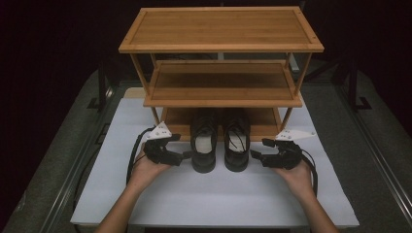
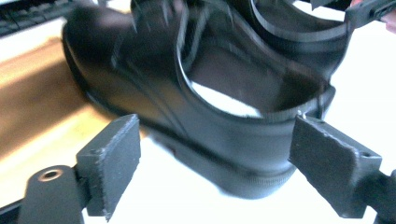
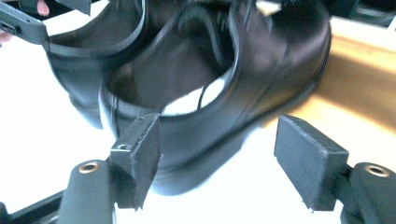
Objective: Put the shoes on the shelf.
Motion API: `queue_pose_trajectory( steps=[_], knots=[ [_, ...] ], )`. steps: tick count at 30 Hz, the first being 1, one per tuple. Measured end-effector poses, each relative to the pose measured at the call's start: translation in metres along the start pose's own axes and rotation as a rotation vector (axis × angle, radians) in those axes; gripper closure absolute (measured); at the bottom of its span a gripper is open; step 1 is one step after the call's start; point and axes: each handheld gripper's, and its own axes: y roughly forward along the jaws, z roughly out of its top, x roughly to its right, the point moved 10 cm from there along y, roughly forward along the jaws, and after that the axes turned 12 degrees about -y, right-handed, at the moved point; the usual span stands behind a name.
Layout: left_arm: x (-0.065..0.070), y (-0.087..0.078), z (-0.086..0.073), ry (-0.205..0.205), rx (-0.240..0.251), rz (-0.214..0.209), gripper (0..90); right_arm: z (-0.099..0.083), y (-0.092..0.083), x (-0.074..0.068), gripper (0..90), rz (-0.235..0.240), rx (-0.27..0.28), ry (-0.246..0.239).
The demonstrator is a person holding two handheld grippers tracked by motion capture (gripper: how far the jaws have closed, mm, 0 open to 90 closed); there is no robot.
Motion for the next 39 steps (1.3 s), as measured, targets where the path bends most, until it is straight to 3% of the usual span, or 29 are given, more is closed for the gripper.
queue_pose_trajectory(
  steps=[5, 9, 12, 21, 26, 29, 33, 39],
  knots=[
    [0.002, 0.012, -0.024, 0.009, -0.075, -0.005, 13.1, -0.024, 0.009, -0.011, 26.2, 0.044, -0.053, 0.015],
    [0.007, 0.024, -0.033, 0.031, -0.114, -0.012, 9.2, -0.034, 0.022, -0.021, 22.2, 0.079, -0.098, 0.003],
    [0.009, 0.032, -0.039, 0.062, -0.154, -0.001, 8.0, -0.037, 0.032, -0.026, 18.8, 0.085, -0.118, -0.019],
    [0.013, 0.056, -0.05, 0.093, -0.216, 0.02, 2.3, -0.038, 0.051, -0.037, 13.6, 0.094, -0.149, -0.056],
    [0.013, 0.062, -0.044, 0.076, -0.21, 0.016, 1.8, -0.036, 0.057, -0.035, 13.2, 0.095, -0.148, -0.065],
    [0.013, 0.066, -0.038, 0.067, -0.173, 0.003, 3.2, -0.03, 0.06, -0.032, 13.3, 0.086, -0.143, -0.069],
    [0.01, 0.072, -0.034, 0.062, -0.197, 0.007, 4.1, -0.026, 0.068, -0.03, 13.4, 0.093, -0.137, -0.044],
    [0.006, 0.075, -0.03, 0.05, -0.189, -0.007, 3.8, -0.022, 0.071, -0.024, 13.3, 0.095, -0.144, -0.041]
  ],
)
